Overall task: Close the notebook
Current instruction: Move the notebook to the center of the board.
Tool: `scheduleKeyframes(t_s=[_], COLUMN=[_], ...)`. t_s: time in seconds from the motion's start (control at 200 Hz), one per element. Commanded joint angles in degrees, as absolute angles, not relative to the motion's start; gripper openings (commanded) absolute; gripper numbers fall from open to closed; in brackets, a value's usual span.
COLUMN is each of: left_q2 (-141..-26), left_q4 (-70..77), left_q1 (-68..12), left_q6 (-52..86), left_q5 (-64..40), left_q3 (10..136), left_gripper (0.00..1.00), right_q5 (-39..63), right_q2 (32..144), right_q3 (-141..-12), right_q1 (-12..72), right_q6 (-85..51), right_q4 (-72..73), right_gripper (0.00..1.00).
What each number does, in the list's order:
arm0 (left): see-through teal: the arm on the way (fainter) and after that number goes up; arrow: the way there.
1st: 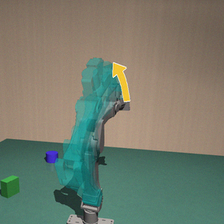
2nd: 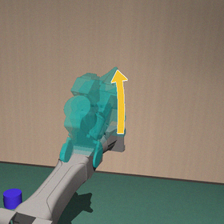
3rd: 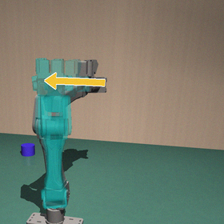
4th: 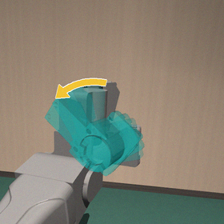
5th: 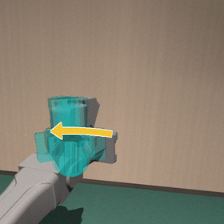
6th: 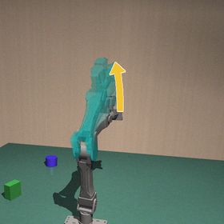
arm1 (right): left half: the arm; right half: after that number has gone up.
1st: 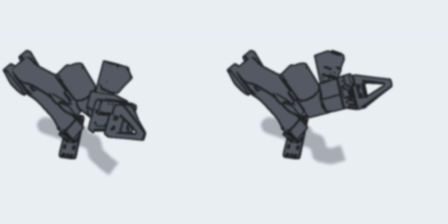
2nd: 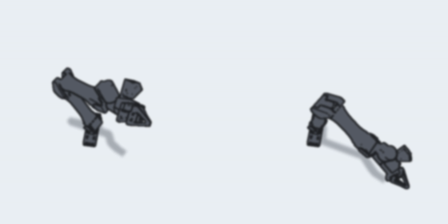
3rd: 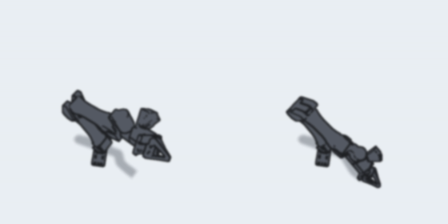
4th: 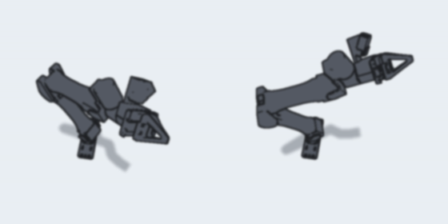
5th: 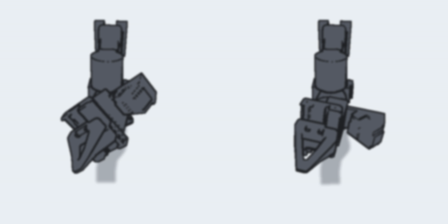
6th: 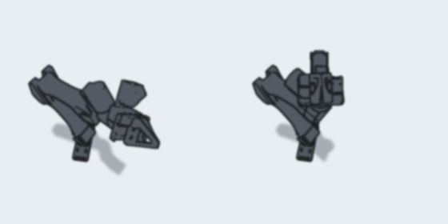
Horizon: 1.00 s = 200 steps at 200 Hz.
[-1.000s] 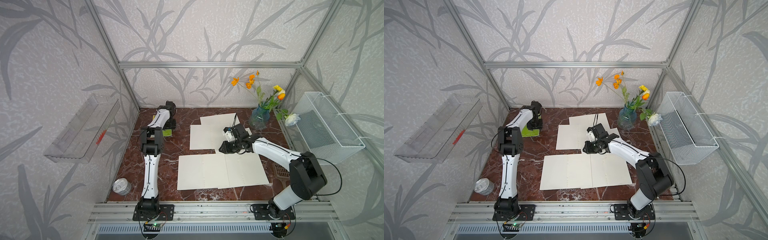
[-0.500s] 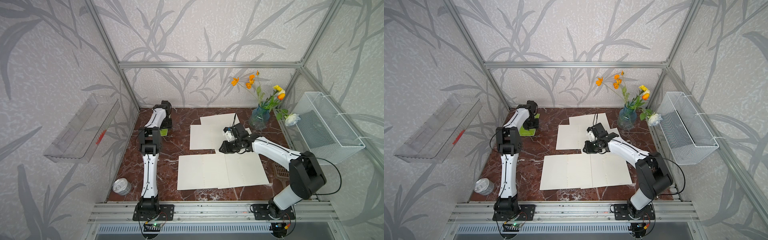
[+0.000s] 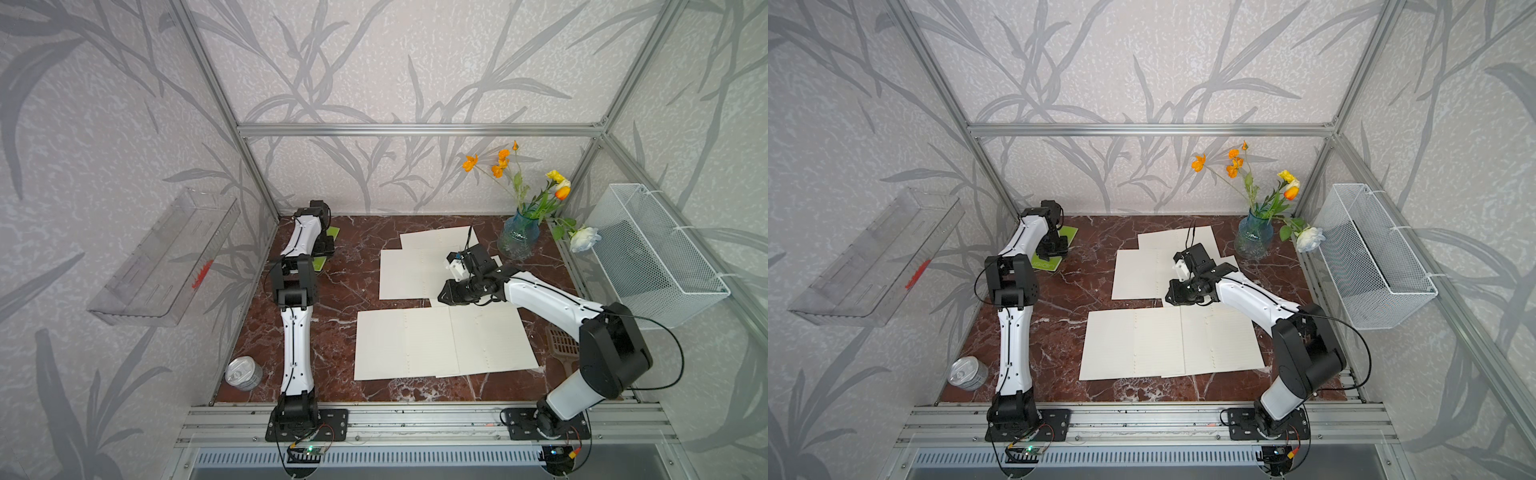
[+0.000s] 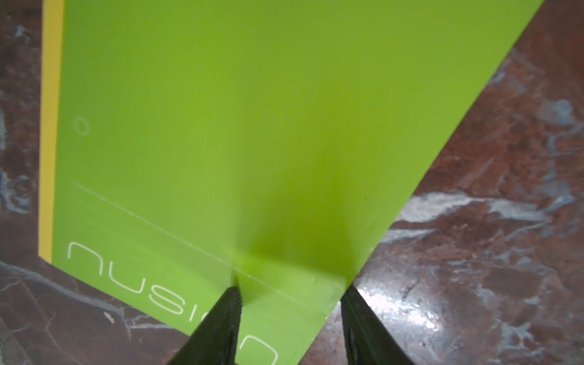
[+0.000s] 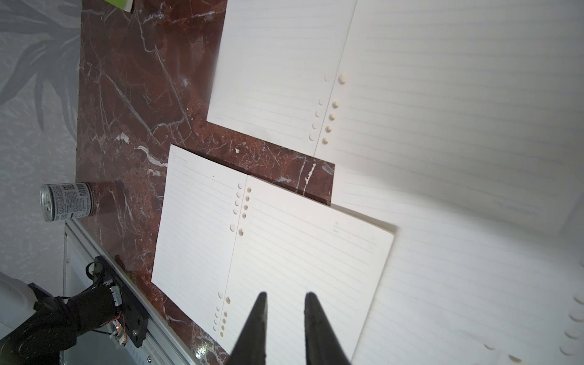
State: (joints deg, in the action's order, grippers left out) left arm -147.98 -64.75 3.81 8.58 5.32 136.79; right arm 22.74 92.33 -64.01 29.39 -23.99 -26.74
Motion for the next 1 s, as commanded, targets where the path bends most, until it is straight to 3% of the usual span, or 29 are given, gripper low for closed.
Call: scheduleKeyframes(t_s=[0.0,0.995], left_q2=[-151.72,-154.95], left_q4=[-65.57,-65.74], left_q1=[4.04,7.57], left_q6=[8.68,17.82], left_q5=[2.57,3.09], left_q3=[137.55,140.78], left_gripper=[0.53,0.54], right_q5=[21.81,21.21], right_q2=[92.55,92.46], right_q3=[-65.39,-65.50], right_q1=[29.17,29.18], right_q6=[-24.13,-24.26], right_q4=[-28.50,-29.17], right_gripper=[0.23,0.23])
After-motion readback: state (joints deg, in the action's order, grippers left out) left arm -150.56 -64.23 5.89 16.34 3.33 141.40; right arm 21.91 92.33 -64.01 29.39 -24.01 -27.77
